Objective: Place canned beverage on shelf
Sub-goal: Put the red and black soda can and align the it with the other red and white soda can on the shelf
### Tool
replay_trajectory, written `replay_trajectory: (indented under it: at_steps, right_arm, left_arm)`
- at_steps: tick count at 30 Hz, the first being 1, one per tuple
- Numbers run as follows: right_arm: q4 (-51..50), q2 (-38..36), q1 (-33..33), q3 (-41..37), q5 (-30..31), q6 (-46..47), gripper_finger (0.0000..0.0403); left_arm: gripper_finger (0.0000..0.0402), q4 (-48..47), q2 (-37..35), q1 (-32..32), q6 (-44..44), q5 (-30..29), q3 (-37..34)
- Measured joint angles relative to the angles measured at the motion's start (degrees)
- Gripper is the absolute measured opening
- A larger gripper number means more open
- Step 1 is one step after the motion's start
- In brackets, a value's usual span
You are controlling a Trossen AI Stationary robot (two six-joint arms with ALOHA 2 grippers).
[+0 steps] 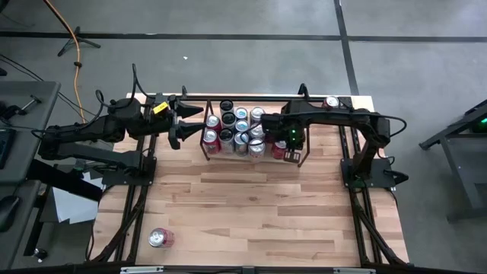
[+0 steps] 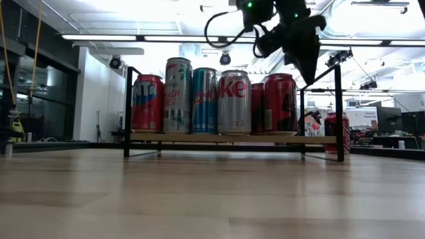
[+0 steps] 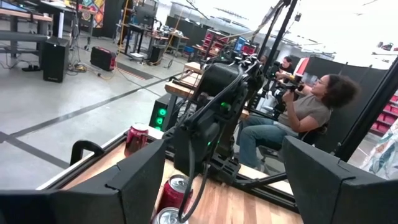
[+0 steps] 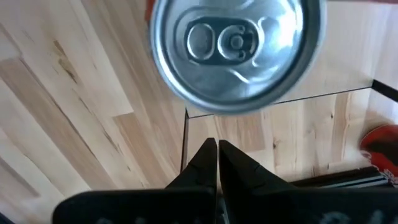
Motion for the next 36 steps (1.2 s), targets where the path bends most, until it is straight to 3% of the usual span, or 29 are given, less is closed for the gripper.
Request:
replay_trajectory:
  at_steps: [36]
  right_arm:
    - [11.4, -0.5, -0.2, 0.0, 0.5, 5.4, 0.0000]
  left_arm:
    - [0.0275, 0.1, 2.9, 0.0, 0.0, -0.6, 0.0]
